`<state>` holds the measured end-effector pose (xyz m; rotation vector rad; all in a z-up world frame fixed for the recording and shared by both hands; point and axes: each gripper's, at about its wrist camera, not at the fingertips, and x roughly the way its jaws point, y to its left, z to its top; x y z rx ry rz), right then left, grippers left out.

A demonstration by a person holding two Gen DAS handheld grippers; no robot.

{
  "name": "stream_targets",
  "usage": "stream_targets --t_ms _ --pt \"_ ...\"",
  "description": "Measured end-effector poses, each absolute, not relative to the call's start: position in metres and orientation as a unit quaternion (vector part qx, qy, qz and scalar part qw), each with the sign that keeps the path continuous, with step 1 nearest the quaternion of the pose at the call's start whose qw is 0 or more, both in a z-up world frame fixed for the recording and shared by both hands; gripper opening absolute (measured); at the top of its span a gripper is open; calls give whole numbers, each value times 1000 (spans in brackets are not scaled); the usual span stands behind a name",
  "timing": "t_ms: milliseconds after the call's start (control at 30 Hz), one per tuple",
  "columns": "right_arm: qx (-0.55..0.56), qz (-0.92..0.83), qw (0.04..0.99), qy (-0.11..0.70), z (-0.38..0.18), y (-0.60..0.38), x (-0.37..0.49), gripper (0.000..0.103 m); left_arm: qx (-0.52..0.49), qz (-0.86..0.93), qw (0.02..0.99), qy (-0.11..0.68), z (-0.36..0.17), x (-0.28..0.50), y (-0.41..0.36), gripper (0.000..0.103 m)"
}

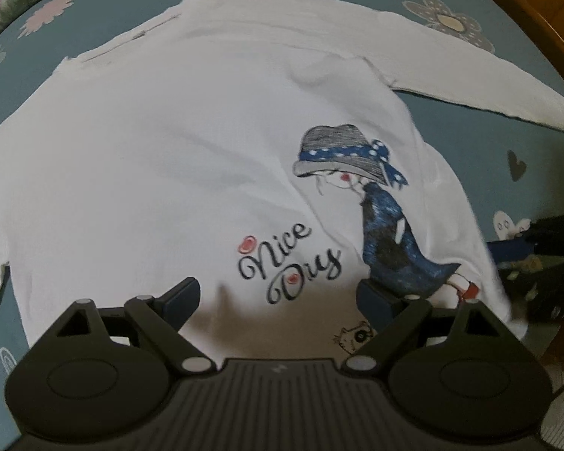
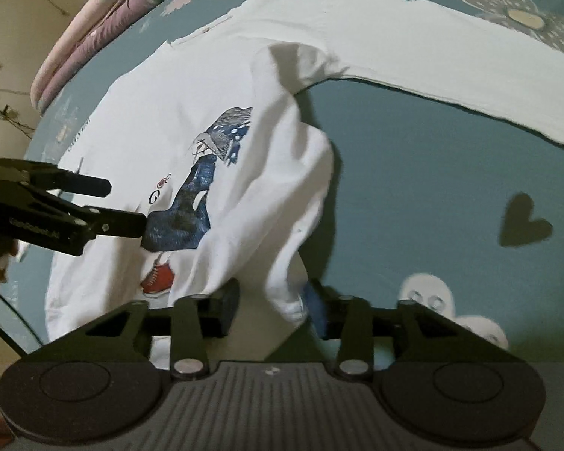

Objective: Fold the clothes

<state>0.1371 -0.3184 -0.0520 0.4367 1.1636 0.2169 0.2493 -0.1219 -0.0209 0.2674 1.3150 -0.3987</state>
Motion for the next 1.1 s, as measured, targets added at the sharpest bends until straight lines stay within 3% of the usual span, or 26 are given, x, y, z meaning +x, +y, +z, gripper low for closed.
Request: stream_targets --t_ms 600,700,833,967,1033,1100 --pt "143 195 829 504 -65 -319 160 60 108 -176 765 610 -32 247 -104 90" --pt "173 236 815 501 -71 -325 175 69 108 -176 765 610 -32 246 -101 90" --pt "283 259 754 534 -81 -344 180 69 102 -170 765 612 -33 245 -95 90" --pt "301 263 746 533 -92 -345 162 68 96 -162 766 615 -37 245 -89 90" --pt "326 249 742 530 -96 -350 164 62 93 -159 765 617 -39 246 -89 90" --pt "344 231 738 532 -99 -354 167 25 92 -160 764 618 -40 246 -91 90"
